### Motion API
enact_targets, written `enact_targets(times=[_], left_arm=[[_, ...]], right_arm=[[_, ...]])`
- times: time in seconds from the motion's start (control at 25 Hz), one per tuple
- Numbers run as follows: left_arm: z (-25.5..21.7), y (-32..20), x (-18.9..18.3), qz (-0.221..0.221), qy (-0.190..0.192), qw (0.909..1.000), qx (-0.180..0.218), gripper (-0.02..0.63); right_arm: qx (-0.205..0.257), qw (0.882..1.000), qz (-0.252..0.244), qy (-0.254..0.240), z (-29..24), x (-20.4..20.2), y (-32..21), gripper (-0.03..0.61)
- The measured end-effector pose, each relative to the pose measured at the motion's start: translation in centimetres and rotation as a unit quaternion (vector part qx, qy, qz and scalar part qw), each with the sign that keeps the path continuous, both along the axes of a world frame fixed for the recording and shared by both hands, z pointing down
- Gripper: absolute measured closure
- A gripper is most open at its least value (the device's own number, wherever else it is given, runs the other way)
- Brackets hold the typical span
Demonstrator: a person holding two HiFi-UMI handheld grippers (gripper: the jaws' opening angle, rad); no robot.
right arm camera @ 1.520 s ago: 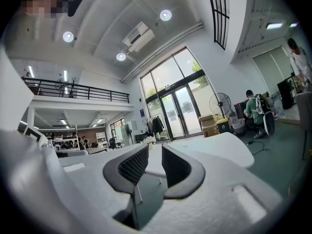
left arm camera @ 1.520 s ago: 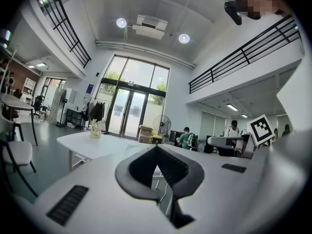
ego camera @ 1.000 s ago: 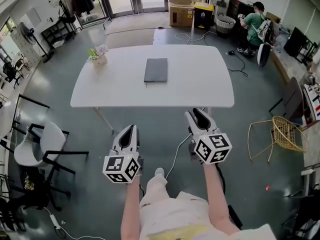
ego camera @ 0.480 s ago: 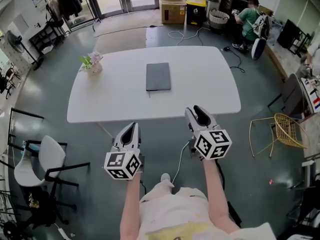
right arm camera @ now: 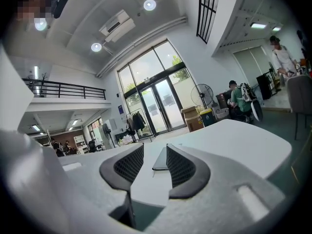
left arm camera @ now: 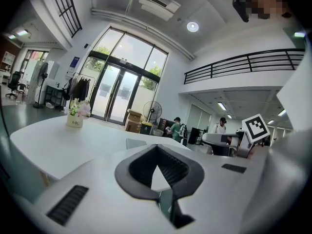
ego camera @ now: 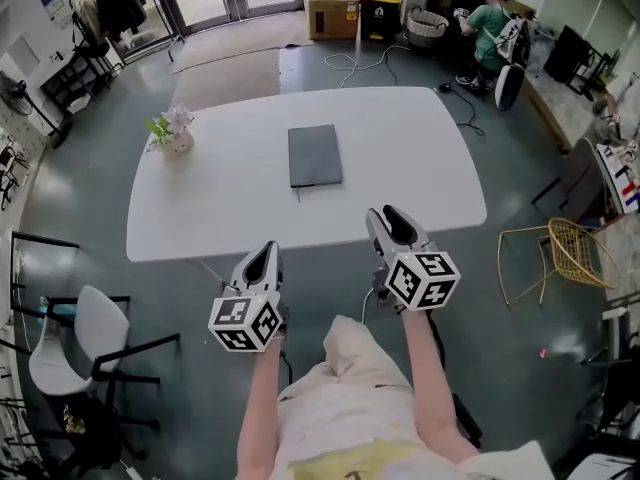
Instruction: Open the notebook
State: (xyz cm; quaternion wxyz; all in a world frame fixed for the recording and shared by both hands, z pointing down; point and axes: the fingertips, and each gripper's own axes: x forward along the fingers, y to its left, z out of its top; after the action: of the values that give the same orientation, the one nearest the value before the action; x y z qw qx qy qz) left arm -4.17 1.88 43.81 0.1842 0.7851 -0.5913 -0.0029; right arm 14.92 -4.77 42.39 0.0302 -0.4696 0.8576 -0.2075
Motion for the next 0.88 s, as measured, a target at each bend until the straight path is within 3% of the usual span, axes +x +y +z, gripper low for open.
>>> enact_targets(times=[0.88], left_arm=[[5.5, -15.6, -5.3, -0.022, 0.028, 0.9953, -0.090, 0.615]], right_arm=[[-0.096, 0.995, -0.019, -0.036, 5.2, -5.1, -17.9, 0.449]])
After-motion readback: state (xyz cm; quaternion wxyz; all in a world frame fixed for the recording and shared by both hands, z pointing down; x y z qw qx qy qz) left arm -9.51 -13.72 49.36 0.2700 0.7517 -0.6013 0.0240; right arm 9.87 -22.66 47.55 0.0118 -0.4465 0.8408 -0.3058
